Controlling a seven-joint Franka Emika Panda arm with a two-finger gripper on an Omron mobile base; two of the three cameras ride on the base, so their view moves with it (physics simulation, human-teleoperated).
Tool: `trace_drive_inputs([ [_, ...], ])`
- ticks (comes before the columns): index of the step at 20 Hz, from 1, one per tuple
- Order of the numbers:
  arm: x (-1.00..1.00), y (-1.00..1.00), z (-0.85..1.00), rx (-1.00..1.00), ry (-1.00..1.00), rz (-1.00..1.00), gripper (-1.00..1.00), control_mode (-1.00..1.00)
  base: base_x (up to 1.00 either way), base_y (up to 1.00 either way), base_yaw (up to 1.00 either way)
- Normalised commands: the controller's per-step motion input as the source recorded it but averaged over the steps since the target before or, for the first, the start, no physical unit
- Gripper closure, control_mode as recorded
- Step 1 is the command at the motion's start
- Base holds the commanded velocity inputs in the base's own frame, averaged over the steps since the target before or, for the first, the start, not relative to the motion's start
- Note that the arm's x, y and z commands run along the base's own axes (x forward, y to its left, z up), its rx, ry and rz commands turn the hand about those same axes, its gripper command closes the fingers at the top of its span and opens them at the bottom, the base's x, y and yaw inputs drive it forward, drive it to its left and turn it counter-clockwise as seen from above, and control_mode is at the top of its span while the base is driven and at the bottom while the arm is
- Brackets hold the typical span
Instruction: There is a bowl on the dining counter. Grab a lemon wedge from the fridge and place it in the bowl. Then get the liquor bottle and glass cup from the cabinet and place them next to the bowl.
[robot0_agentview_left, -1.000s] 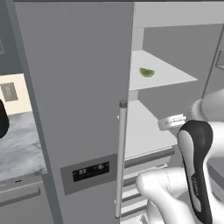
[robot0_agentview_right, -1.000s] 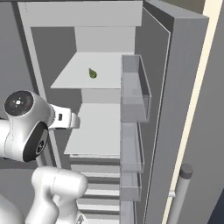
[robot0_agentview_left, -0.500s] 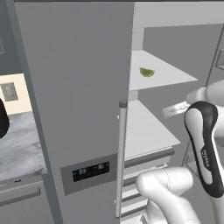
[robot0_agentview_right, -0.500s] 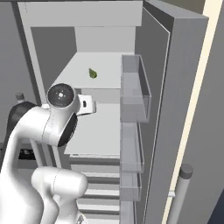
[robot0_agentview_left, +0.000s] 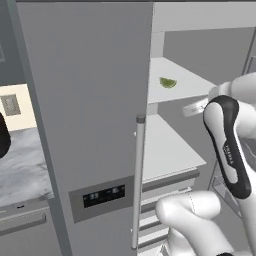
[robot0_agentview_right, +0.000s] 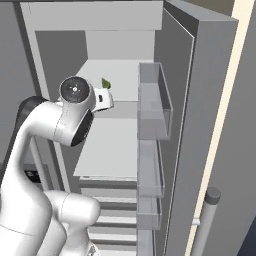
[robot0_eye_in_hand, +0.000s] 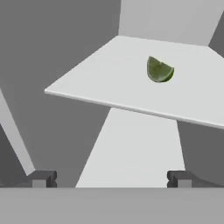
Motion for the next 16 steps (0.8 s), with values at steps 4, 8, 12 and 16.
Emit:
trace_drive_inputs([
  [4, 0.46, -0.01, 0.36, -0.03, 0.00, -0.06, -1.00, -1.00, 0.00, 0.00, 0.00],
  [8, 0.51, -0.04, 0.15, -0.01, 0.00, -0.03, -1.00, -1.00, 0.00, 0.00, 0.00],
  [12, 0.56, -0.05, 0.01, 0.00, -0.06, 0.00, -1.00, -1.00, 0.00, 0.00, 0.00],
  [16, 0.55, -0.01, 0.00, 0.00, -0.10, 0.00, -1.00, -1.00, 0.00, 0.00, 0.00],
])
